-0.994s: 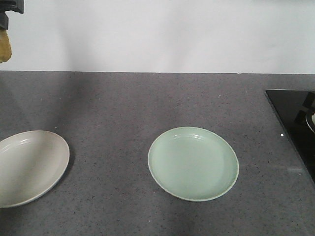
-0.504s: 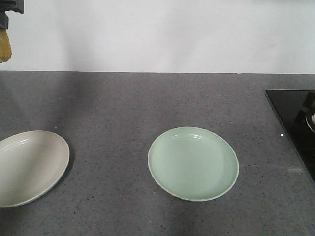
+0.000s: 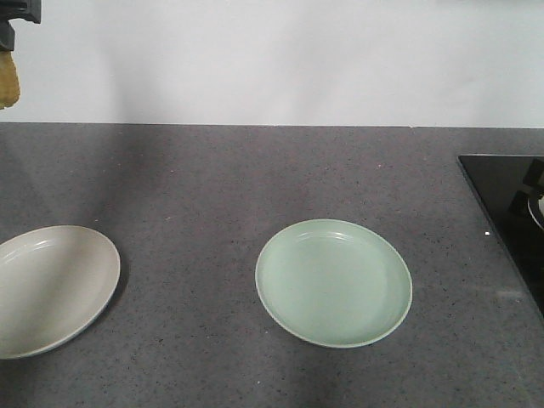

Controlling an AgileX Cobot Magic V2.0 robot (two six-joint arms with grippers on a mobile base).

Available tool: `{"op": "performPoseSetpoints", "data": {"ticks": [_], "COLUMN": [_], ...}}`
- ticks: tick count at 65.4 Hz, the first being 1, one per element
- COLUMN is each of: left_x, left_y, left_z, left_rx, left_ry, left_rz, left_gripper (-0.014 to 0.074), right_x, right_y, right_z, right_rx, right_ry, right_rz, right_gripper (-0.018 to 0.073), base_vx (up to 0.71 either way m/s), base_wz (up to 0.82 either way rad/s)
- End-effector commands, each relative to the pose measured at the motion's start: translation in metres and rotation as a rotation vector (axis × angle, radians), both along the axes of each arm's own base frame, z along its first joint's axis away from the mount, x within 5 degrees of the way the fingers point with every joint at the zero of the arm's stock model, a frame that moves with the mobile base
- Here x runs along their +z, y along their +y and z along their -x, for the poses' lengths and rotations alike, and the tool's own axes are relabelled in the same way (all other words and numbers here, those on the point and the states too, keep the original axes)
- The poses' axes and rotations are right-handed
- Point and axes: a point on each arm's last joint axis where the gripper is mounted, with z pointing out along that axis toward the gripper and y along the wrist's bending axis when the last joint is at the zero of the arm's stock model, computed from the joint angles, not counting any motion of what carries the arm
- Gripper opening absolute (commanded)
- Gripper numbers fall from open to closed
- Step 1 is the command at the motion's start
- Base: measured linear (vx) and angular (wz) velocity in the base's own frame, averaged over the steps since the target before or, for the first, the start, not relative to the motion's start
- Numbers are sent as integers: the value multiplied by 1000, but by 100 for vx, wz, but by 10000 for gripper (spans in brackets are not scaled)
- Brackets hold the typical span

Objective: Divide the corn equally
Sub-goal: 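Lower the right gripper's cob onto the pale green plate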

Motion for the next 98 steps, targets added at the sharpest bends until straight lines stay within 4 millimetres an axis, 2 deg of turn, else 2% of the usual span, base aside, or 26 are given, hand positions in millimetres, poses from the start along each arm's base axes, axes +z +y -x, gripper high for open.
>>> {"op": "performPoseSetpoints", "data": {"ticks": [1, 16, 26, 48, 55, 75, 84, 98], "left_x": [24, 24, 24, 24, 24, 24, 24, 24], "left_y": [6, 6, 6, 6, 6, 6, 6, 6], "left_z": [13, 13, 13, 12, 12, 12, 12, 12], "left_rx": [3, 3, 2, 1, 1, 0, 0, 0], "left_ry": [-123, -123, -124, -129, -130, -131, -131, -130], "left_rz": [6, 6, 6, 6, 6, 7, 7, 7], "left_gripper": [128, 128, 128, 128, 128, 128, 128, 128], "right_x": [17, 14, 4, -34, -50, -105, -129, -157], "right_y": [0, 6, 11, 20, 34, 96, 114, 130], "right_z": [6, 1, -12, -61, -78, -117, -130, -143], "right_rx": [-18, 40, 136, 314, 368, 522, 538, 552], "right_ry": [-111, -90, -34, 132, 192, 371, 442, 530], "right_rz": [-4, -59, -107, -256, -258, -176, -174, -196], "right_gripper": [62, 62, 62, 62, 62, 62, 62, 62], "base_vx": [0, 0, 0, 0, 0, 0, 0, 0], "base_wz": [0, 0, 0, 0, 0, 0, 0, 0]}}
